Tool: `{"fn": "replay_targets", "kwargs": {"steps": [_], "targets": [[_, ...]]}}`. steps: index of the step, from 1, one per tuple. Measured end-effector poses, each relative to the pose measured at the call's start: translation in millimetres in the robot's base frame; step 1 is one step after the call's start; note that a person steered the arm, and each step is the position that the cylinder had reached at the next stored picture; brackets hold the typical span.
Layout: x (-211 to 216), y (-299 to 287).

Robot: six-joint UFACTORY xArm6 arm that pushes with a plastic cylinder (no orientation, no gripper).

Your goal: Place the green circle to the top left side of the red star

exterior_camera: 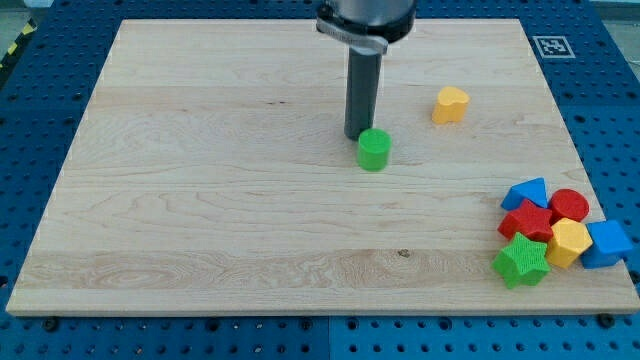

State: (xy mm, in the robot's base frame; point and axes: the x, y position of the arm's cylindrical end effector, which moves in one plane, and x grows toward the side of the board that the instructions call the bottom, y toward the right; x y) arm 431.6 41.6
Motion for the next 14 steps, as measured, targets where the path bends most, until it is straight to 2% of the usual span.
{"fn": "replay_targets", "kwargs": {"steps": [2, 4, 5, 6, 7, 8, 10, 12, 14], "targets": [[72, 2], [71, 4], [50, 3], [60, 5], [97, 23], [101, 30], [65, 9], [69, 38], [79, 92]]}}
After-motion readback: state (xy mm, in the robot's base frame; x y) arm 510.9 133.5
